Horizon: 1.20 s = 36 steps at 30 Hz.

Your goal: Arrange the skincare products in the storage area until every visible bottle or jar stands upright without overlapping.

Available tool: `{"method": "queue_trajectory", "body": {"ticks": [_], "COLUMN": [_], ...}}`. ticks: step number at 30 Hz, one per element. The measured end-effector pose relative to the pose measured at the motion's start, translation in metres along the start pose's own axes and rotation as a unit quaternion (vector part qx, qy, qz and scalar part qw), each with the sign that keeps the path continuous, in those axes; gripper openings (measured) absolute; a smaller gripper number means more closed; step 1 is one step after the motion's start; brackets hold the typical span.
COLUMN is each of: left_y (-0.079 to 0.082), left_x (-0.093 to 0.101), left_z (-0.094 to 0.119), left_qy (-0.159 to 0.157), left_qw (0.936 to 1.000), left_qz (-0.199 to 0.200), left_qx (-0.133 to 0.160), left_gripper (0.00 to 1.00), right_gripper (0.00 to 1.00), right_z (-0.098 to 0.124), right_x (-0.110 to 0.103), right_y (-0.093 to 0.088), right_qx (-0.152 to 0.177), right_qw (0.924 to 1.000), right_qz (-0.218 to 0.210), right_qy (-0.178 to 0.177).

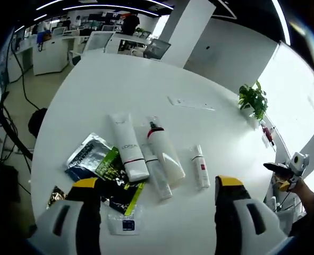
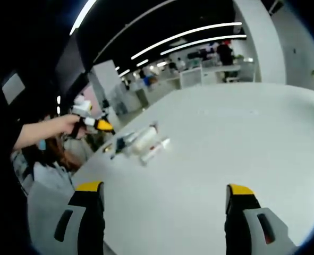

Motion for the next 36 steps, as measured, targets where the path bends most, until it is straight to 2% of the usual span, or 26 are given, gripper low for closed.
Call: {"method": "queue_trajectory", "body": {"ticks": [7,13,21,28,36], "left_y": [0.007,0.014,0.018,0.019,0.026], "left_x": [-0.012,-0.015,-0.019,-0.022,-0.032], "left_z": [-0.016,-0.03,-0.046,-0.053,-0.065], "left_qy": [0.034,0.042,0.051,0.056,0.075], "left_qw": [0.9994,0.9991,0.9986,0.9983,0.9967], "left_qz": [0.01,0.0,0.012,0.006,0.032], "left_qx": [0.0,0.006,0.007,-0.009,-0.006], "left_gripper": [0.83,0.83,0.78,0.77,0.68], "right_gripper": [0.95,0.95,0.95,0.95,0.95], "right_z": [0.0,-0.004,-0.006,-0.006,-0.01], "right_x": [0.005,0.009,0.011,0.016,0.015], "right_y": [0.0,-0.003,-0.002,0.0,-0.004], "right_qx": [0.005,-0.006,-0.011,-0.004,-0.01], "right_qw": [0.9999,1.0,0.9999,0.9999,0.9998], "right_qz": [-0.006,-0.005,-0.003,-0.009,-0.012], "right_qy": [-0.007,-0.006,-0.007,-0.012,-0.009]}}
Point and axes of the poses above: the point that each gripper's makers call its tool centre point, and the gripper's own axes: z roughly backward along the fingers, x roughly to its right, y roughly out of its top, the point moved 7 cm from there along z, roughly backward along the fingers, and after that the axes turned 1 degree about x, right-handed, at the moved point
